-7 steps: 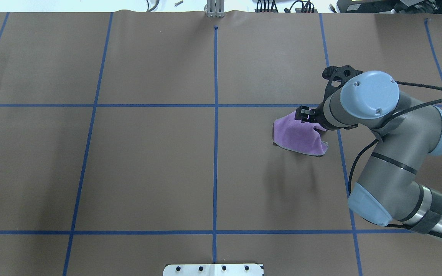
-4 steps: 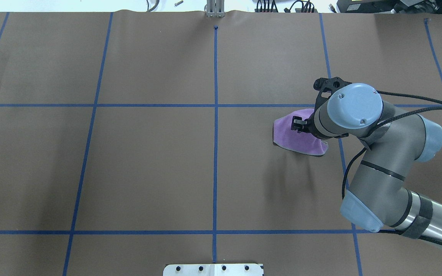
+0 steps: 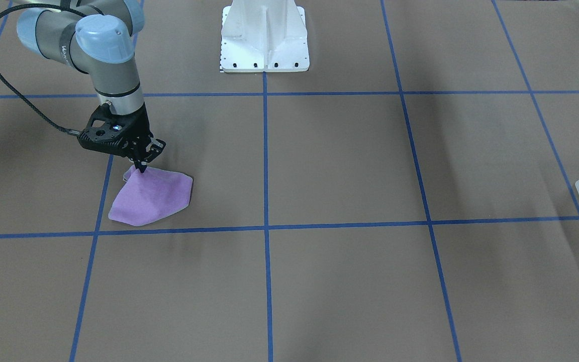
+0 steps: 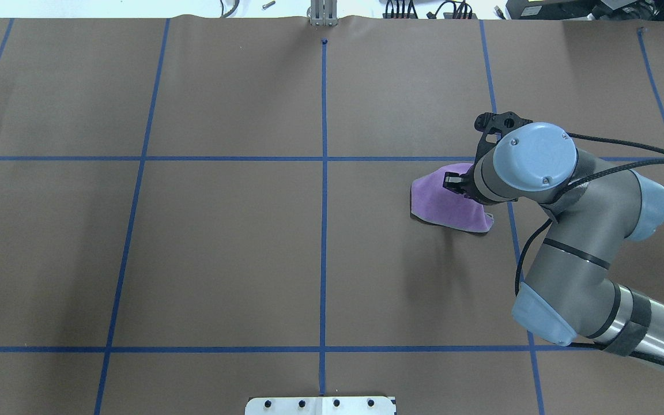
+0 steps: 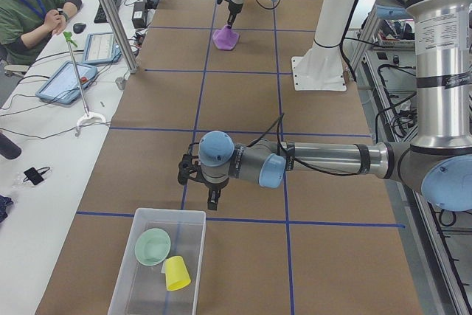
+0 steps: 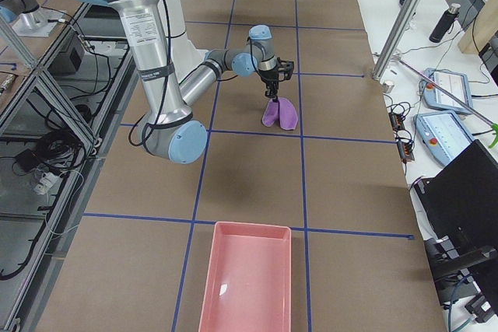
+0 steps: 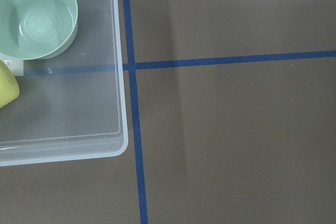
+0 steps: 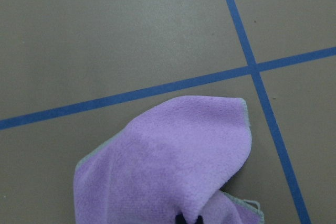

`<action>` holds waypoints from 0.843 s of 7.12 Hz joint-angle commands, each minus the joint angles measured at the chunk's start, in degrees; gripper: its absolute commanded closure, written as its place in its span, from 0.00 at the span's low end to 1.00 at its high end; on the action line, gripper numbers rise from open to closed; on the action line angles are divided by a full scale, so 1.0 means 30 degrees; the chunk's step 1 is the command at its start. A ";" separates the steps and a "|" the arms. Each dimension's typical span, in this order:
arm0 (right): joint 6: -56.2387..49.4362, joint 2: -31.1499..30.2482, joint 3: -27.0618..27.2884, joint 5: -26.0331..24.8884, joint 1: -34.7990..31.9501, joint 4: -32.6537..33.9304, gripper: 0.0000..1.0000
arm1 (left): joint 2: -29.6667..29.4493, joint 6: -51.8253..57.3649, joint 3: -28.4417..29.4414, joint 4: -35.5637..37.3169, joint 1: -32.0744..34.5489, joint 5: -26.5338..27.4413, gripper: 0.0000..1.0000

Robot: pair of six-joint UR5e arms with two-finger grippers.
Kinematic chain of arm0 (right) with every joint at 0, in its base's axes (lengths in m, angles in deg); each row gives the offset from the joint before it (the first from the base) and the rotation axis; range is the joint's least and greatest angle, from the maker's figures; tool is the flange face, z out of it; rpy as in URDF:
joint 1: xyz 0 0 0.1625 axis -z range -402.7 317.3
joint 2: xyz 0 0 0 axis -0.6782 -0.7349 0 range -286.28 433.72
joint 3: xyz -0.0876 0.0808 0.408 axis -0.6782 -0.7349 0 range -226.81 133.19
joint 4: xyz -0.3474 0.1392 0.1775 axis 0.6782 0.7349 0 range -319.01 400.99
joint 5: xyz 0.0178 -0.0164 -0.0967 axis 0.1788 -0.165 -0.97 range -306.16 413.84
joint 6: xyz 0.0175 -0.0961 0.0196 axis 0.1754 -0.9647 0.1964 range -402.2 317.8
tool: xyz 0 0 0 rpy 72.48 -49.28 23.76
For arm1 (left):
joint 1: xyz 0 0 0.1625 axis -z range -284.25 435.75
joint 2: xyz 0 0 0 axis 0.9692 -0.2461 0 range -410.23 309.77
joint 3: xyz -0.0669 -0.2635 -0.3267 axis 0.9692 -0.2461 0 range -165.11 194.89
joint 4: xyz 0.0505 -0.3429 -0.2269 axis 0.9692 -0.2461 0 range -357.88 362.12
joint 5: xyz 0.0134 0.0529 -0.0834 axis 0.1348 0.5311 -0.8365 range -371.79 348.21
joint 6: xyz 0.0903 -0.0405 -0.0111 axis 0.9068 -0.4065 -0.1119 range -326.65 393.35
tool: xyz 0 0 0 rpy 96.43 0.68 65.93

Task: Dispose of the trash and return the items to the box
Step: 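Pinch the purple cloth with the right gripper, then lift the purple cloth and carry it off-table with the right gripper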

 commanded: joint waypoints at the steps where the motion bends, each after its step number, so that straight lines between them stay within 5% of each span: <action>1: -0.0041 0.0201 0.0373 0.0011 -0.0606 0.0139 1.00 | 0.0089 0.0001 0.0030 -0.0010 0.0000 0.0065 0.02; 4: -0.1466 -0.0177 0.1865 0.1876 -0.2855 0.0606 1.00 | 0.0206 0.0001 0.0059 -0.0039 0.0000 0.0065 0.01; 6: -0.5030 -0.1253 0.3763 0.3520 -0.5023 0.2827 1.00 | 0.0236 0.0001 0.0089 -0.0039 0.0000 0.0065 0.02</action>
